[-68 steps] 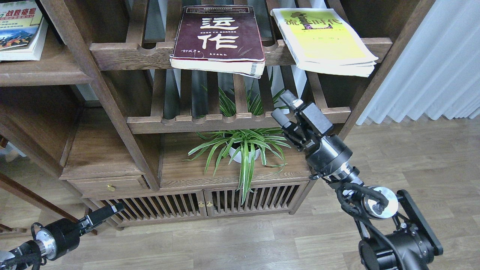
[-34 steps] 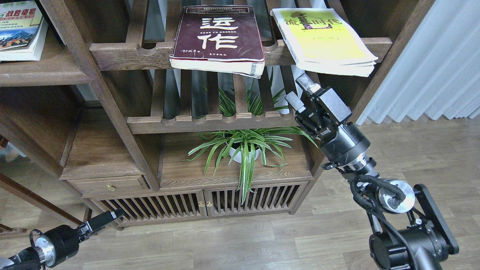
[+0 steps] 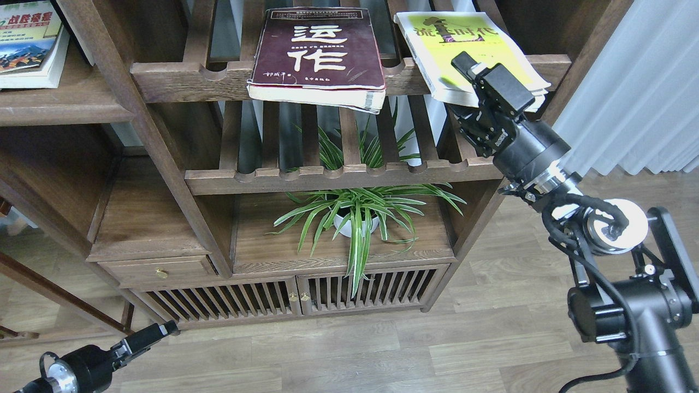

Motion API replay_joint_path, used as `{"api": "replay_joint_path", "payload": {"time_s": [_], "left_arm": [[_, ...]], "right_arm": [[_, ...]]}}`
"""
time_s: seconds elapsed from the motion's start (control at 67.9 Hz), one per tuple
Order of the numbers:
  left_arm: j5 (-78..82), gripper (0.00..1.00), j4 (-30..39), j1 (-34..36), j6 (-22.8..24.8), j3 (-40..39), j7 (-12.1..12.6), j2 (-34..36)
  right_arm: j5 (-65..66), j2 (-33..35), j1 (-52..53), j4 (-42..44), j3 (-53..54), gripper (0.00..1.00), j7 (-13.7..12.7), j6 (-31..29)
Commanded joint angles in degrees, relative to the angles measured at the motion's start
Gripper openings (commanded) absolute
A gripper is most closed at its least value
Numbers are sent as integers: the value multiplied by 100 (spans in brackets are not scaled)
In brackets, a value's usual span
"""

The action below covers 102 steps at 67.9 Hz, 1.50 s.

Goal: Organize books on shelf
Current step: 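Reach the right gripper up to the yellow-green book on the top shelf, then pull the yellow-green book down toward the robot with the right gripper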

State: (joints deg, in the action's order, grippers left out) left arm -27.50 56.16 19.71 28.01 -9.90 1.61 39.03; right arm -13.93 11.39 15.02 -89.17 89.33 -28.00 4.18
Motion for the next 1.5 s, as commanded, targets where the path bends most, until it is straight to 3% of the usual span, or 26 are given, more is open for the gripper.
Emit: {"api": "replay_joint_path", "payload": {"time_s": [0.0, 0.412, 0.678, 1.193, 1.488], "left_arm": [[-1, 100, 0, -11, -1, 6, -3, 0], [8, 100, 0, -37, -1, 6, 6, -35], [-9, 100, 9, -81, -1, -11, -12, -35], [-36, 100, 149, -266, -1, -169, -82, -360], [-53, 100, 386, -318, -1, -741, -91, -1028]], "right_arm": [[-40, 12, 18, 58, 304, 57, 0, 3], [-312, 38, 132, 76, 806, 5, 0, -102], [-690, 65, -175, 32, 964, 3, 0, -840], [-2360, 188, -3602, -425, 859, 3, 0, -3072], [-2246, 74, -4157, -232, -661, 1, 0, -3218]]}}
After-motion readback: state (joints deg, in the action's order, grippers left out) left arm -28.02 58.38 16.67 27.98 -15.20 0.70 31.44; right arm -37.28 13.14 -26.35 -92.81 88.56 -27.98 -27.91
